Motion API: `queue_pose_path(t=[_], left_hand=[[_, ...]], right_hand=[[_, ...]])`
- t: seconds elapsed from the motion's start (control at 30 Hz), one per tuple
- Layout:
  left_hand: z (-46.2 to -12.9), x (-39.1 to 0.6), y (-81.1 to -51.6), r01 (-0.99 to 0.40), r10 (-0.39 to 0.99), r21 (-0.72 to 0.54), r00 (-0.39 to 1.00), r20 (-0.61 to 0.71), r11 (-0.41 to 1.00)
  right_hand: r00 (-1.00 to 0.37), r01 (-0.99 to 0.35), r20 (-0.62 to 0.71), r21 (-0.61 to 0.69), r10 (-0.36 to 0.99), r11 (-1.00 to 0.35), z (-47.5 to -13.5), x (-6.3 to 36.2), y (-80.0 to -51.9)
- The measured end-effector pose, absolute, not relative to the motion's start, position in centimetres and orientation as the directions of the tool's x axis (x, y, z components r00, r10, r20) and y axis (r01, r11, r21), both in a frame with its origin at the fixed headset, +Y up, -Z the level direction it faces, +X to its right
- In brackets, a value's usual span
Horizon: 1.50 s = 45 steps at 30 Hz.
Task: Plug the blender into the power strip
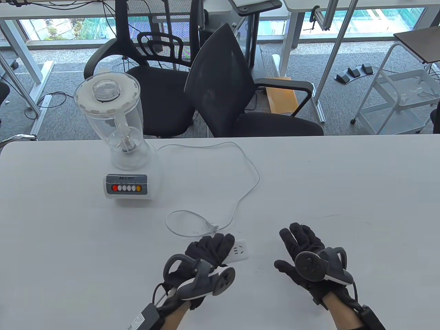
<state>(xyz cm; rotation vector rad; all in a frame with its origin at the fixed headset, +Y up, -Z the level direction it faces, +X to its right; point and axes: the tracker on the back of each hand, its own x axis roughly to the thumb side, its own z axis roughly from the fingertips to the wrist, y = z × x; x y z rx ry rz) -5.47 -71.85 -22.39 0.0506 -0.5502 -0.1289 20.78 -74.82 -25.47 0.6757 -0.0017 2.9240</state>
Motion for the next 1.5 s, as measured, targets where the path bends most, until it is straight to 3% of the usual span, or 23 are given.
queue_pose_path(t=[0.17,0.37,0.7,0.83,1.5], left_hand=[[-21.6,-3.5,-72.6,0.129,-0.144,0.068,0.800,0.582,0.989],[-21.4,-2.3,-74.2,0.156,-0.093,-0.043,0.763,0.639,0.987],[-21.1,-1.6,-75.9,0.231,-0.119,-0.081,0.733,0.670,0.970],[-21.5,-1.8,-76.8,0.214,-0.057,-0.157,0.744,0.665,0.964],[-21.5,-1.6,-76.8,0.261,-0.120,-0.111,0.726,0.677,0.959]], right_hand=[[-0.891,-0.139,0.433,0.026,0.136,-0.990,-25.5,20.9,-74.8],[-0.892,-0.136,0.431,0.030,0.135,-0.990,-25.5,21.0,-74.8],[-0.893,-0.137,0.428,0.033,0.137,-0.990,-25.5,21.1,-74.8],[-0.894,-0.142,0.425,0.032,0.141,-0.989,-25.4,21.2,-74.8],[-0.896,-0.119,0.420,0.082,0.142,-0.990,-25.4,20.5,-75.9]])
